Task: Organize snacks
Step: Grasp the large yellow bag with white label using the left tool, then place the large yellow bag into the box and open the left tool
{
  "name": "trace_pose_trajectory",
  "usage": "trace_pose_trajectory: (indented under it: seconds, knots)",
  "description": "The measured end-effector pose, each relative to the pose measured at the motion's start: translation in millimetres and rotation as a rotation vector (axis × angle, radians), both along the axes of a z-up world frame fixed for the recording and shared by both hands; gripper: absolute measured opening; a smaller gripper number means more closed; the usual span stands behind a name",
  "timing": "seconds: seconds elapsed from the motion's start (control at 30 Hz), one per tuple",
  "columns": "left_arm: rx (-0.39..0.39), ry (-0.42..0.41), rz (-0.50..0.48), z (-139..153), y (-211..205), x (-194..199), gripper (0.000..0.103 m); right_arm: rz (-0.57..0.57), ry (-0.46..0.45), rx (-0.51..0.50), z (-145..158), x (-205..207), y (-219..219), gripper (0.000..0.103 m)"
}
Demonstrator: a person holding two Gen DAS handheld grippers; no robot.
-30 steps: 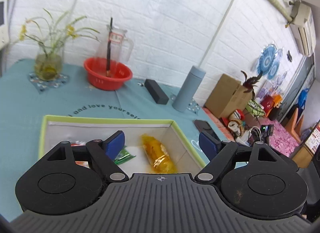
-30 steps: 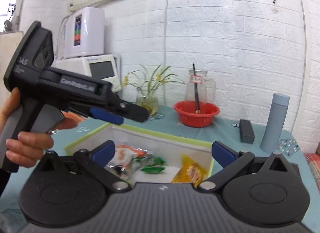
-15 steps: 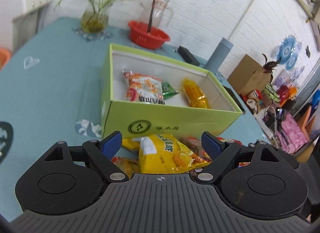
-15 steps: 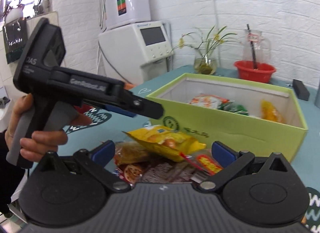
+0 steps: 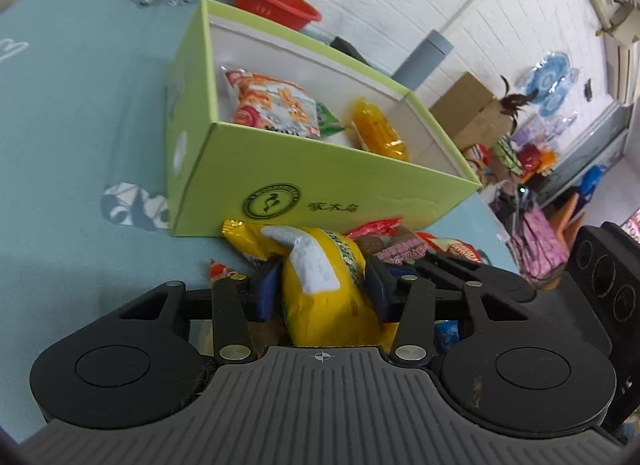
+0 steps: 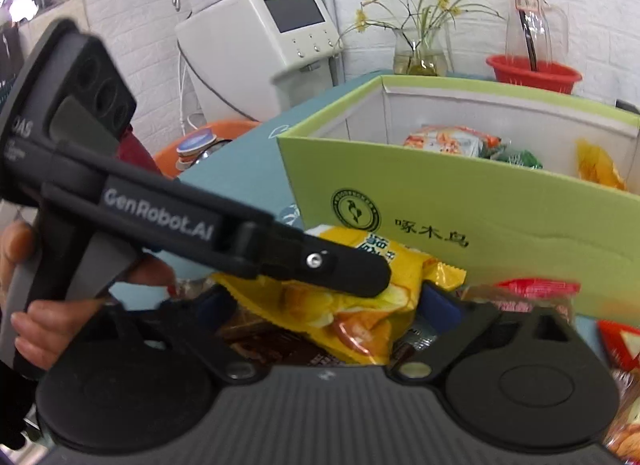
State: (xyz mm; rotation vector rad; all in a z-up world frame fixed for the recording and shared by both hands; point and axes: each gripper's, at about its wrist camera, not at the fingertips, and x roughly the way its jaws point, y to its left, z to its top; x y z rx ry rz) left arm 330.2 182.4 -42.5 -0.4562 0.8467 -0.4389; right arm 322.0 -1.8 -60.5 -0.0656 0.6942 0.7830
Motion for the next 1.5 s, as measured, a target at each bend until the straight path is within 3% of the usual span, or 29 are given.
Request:
trace_pose_trajectory:
  seconds: [0.03,0.1,0.3,0.4,0.53,0.63,0.8,0.9,0.97,1.13,1.3,1.5]
  knots:
    - [-0.002,-0.008,0.004,2.7,1.2,-6.4,0.024,0.007,0.003,0.009,1.1,-3.8,-2.1,0.061]
    - [-0.011,-0.028,0.011,11.1,2.0,-20.2,0.023,0.007,-0.017,0.023,6.8,-16.6,-5.2,0.061]
    - [-0.034,-0.159,0.044,61.0,0.6,-51.7,0.023,0.014,-0.200,0.040,45.3,-54.7,-10.1,0.061]
    - [-0.019,-0.211,0.047,84.8,-5.9,-34.4,0.022,0.005,-0.272,0.029,64.5,-43.0,-11.4,0.061]
    - [0.001,-0.220,0.038,101.4,-23.1,19.6,0.022,-0.033,-0.315,-0.019,82.9,4.3,-16.7,0.061]
    - [0.007,-0.196,0.028,99.7,-37.2,65.1,0.022,-0.060,-0.301,-0.062,87.1,45.9,-25.0,0.061]
    - [-0.005,-0.111,0.007,69.5,-59.2,129.9,0.023,-0.096,-0.244,-0.116,69.9,97.2,-42.8,0.062]
    - [0.009,-0.057,-0.001,48.2,-68.7,153.5,0.038,-0.109,-0.210,-0.126,55.1,112.8,-53.8,0.066]
    - [0.022,-0.054,0.001,43.4,-68.4,156.1,0.047,-0.119,-0.217,-0.126,52.3,110.2,-62.2,0.073]
    - [0.009,-0.178,0.032,72.3,-50.9,117.5,0.062,-0.142,-0.300,-0.081,68.3,74.5,-90.3,0.087]
    - [-0.002,-0.287,0.071,100.5,-29.1,44.3,0.069,-0.150,-0.357,-0.022,84.6,14.2,-110.2,0.097]
    - [0.029,-0.295,0.117,78.6,-16.0,-55.3,0.069,-0.123,-0.293,0.027,65.0,-61.2,-111.7,0.099]
